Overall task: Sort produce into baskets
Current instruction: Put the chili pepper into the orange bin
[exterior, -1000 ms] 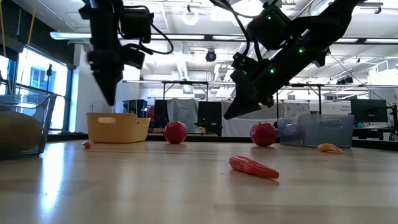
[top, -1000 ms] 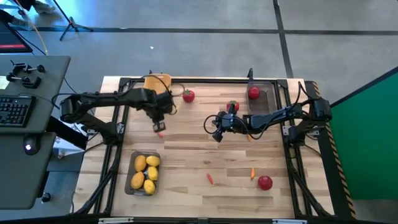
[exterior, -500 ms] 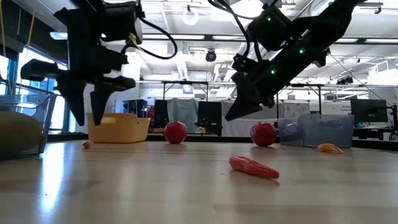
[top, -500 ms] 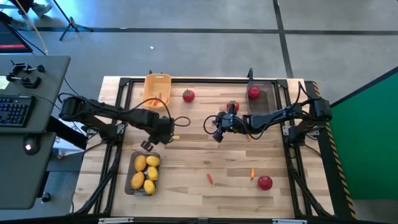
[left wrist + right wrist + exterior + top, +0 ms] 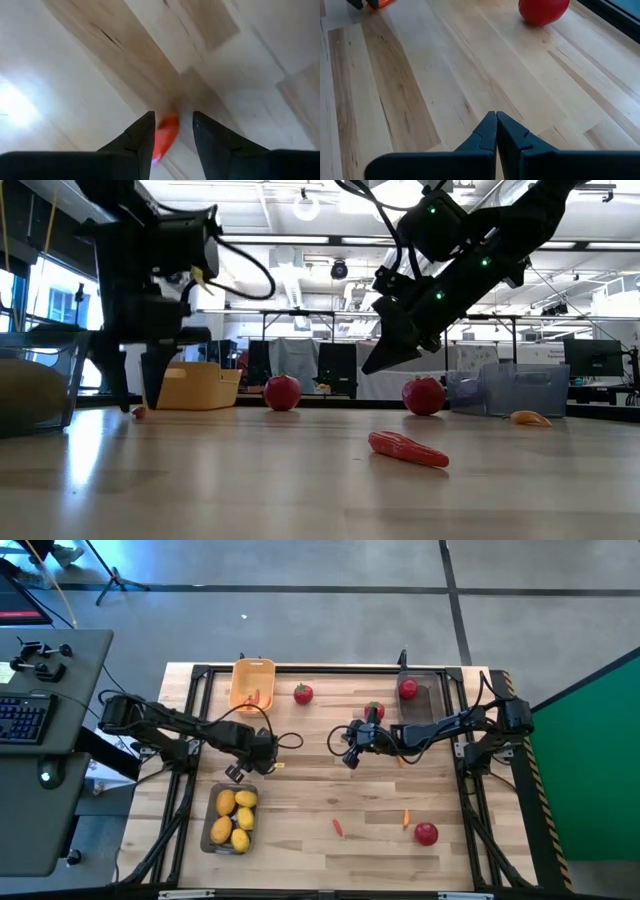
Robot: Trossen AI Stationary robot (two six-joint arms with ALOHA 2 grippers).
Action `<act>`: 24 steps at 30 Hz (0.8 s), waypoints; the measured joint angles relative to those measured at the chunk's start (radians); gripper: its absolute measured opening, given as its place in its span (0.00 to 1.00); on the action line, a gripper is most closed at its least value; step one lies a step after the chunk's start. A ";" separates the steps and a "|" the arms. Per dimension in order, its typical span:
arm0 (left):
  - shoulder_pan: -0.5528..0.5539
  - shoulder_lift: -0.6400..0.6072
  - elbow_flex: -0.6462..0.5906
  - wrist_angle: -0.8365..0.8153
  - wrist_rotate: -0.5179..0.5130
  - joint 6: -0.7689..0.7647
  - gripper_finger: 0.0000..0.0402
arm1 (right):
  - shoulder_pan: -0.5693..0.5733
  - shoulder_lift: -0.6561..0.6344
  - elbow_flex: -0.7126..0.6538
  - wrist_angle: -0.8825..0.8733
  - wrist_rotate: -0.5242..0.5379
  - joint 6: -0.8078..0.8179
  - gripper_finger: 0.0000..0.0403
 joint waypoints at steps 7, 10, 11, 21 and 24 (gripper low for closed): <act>-0.001 0.032 -0.009 0.026 -0.033 0.014 0.26 | 0.000 0.000 0.000 0.000 0.000 -0.008 0.00; 0.000 0.033 -0.009 0.022 -0.034 0.003 0.19 | 0.000 0.000 0.000 0.000 0.000 -0.008 0.00; 0.000 0.033 -0.009 0.021 -0.035 0.005 0.16 | 0.000 0.000 0.000 0.000 0.000 -0.008 0.00; -0.016 0.031 0.026 0.008 -0.130 0.123 0.00 | 0.000 0.000 0.000 0.000 0.000 -0.011 0.00; -0.024 0.030 0.047 0.003 -0.144 0.122 0.00 | 0.000 0.000 0.000 -0.001 0.000 -0.012 0.00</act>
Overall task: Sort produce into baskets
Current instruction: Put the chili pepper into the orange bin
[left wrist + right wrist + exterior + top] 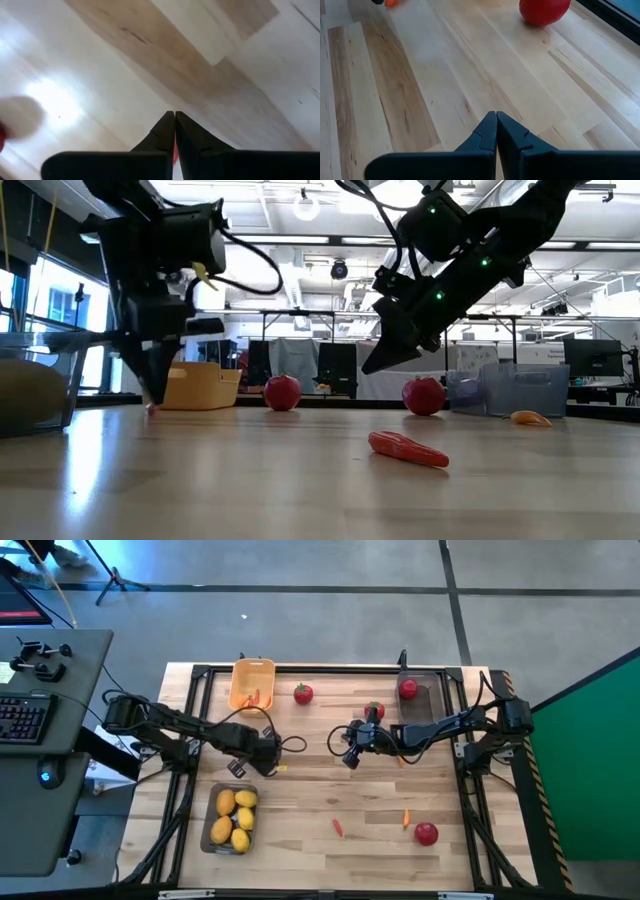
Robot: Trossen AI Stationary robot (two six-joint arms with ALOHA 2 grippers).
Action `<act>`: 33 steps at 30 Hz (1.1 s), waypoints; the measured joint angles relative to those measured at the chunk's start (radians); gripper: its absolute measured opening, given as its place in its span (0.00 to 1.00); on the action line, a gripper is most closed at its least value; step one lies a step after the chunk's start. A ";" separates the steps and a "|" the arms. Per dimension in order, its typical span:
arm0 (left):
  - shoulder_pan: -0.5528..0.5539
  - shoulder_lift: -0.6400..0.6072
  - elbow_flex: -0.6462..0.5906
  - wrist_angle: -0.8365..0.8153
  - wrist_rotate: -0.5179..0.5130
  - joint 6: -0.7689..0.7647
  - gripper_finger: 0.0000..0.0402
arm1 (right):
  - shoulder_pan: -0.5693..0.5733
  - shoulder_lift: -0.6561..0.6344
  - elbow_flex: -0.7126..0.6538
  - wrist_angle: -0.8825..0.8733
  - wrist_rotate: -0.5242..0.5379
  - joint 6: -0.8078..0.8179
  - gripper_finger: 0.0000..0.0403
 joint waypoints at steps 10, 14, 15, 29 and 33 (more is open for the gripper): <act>0.014 0.000 0.007 -0.018 0.006 -0.071 0.13 | 0.000 0.000 0.000 -0.002 0.000 -0.022 0.00; 0.052 0.002 0.007 -0.018 0.006 -0.112 0.23 | 0.000 0.000 0.000 -0.002 0.000 -0.023 0.00; 0.066 0.006 0.007 -0.018 -0.001 -0.132 0.26 | 0.000 0.000 0.000 -0.002 0.000 -0.023 0.00; 0.145 0.108 0.035 -0.049 0.002 -0.307 0.26 | 0.000 0.000 0.000 -0.003 0.000 -0.023 0.00; 0.148 0.104 0.066 -0.067 0.017 -0.300 0.14 | 0.000 0.000 0.000 -0.003 0.000 -0.023 0.00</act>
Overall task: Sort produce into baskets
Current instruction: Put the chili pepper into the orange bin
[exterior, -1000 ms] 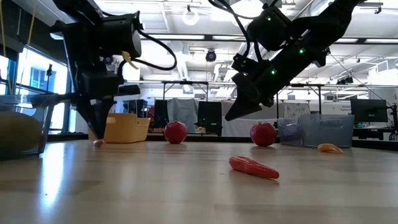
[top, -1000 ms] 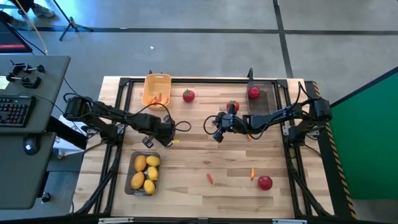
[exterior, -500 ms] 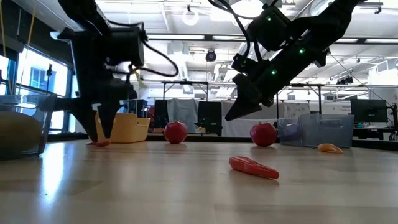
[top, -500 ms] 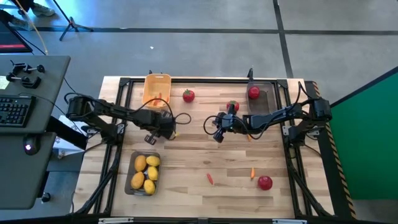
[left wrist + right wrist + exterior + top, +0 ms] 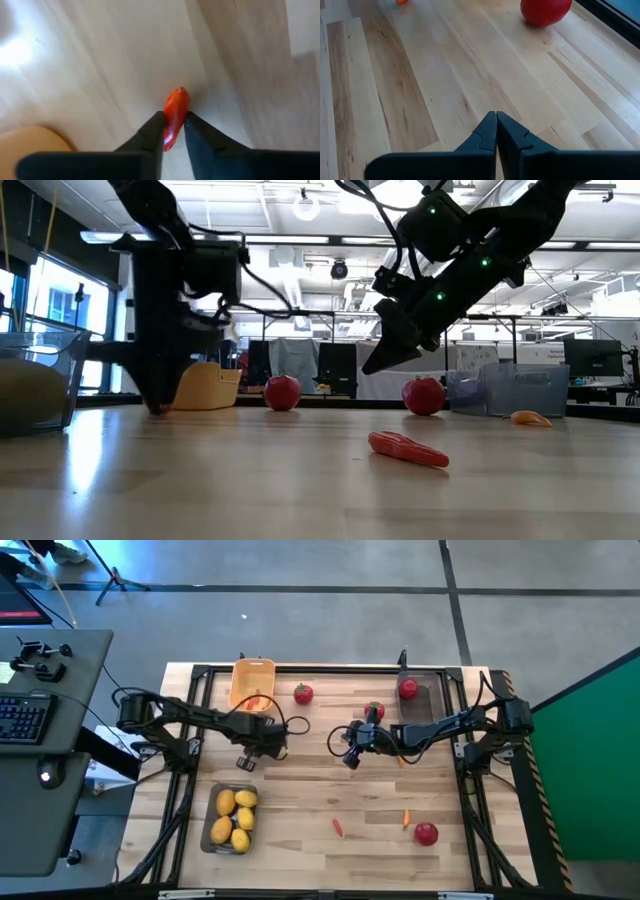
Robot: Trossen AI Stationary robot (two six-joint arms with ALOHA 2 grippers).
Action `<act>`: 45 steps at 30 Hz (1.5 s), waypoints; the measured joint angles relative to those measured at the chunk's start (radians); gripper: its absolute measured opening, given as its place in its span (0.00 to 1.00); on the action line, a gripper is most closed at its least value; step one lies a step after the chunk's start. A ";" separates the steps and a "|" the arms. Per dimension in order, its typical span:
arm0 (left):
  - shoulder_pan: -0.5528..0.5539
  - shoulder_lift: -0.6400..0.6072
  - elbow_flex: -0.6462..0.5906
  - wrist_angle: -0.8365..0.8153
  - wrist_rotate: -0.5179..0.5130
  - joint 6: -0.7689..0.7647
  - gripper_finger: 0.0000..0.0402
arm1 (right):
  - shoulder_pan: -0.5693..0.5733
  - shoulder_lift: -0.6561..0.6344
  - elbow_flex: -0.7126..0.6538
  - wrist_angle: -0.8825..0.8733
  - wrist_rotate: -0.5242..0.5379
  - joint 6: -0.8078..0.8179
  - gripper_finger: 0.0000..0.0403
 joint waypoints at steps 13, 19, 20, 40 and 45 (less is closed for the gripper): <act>0.077 -0.165 0.121 -0.136 -0.025 -0.109 0.01 | 0.000 0.000 0.000 -0.001 0.000 0.000 0.00; 0.263 -0.314 0.169 -0.095 -0.089 -0.281 0.00 | 0.000 0.000 0.000 0.000 0.000 0.000 0.00; 0.304 -0.325 0.169 -0.078 -0.106 -0.297 0.00 | 0.000 0.000 0.000 0.001 0.000 0.000 0.00; 0.588 -0.127 0.167 0.115 0.044 -0.215 0.30 | 0.005 -0.001 0.043 -0.020 -0.022 0.061 0.01; 0.587 -0.197 0.097 0.243 0.130 -0.226 0.31 | 0.012 -0.034 0.108 -0.184 -0.038 0.121 0.11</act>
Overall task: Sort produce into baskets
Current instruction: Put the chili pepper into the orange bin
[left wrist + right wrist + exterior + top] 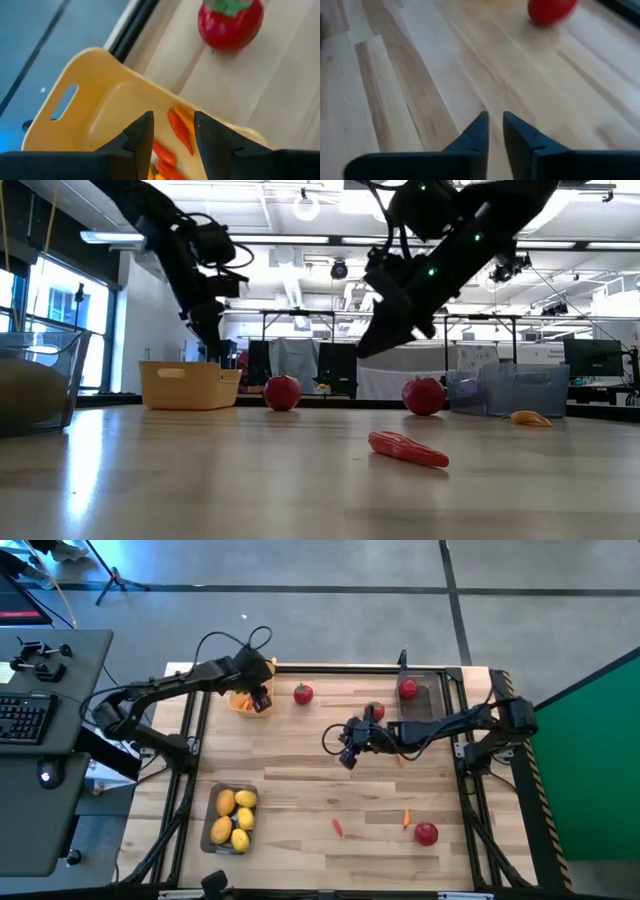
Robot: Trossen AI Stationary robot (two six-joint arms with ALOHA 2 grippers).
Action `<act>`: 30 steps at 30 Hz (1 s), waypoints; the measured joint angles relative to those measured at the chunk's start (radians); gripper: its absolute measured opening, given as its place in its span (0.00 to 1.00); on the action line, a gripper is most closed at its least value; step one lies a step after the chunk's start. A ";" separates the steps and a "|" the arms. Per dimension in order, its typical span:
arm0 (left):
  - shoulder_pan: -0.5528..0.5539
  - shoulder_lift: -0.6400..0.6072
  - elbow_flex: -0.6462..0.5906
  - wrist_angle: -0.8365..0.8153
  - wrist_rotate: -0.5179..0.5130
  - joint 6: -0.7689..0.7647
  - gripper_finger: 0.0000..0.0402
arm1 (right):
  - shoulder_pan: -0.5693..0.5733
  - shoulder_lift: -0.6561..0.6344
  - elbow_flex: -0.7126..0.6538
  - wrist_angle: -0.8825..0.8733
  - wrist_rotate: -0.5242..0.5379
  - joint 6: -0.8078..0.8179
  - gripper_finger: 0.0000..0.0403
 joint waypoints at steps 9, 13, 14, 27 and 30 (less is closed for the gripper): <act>-0.080 -0.256 -0.191 0.289 0.054 -0.058 0.16 | 0.020 -0.117 0.026 -0.459 0.016 0.290 0.36; -0.152 -0.360 -0.250 0.377 0.082 -0.079 0.11 | 0.057 -0.166 0.025 -0.627 0.019 0.416 0.40; -0.172 -0.383 -0.266 0.397 0.088 -0.085 0.10 | 0.070 -0.177 0.025 -0.657 0.017 0.446 0.40; -0.351 -0.474 -0.452 0.704 0.219 -0.158 0.04 | 0.265 -0.191 0.024 -0.811 -0.104 0.811 0.40; -0.376 -0.475 -0.477 0.742 0.221 -0.169 0.04 | 0.282 -0.182 0.024 -0.832 -0.103 0.884 0.40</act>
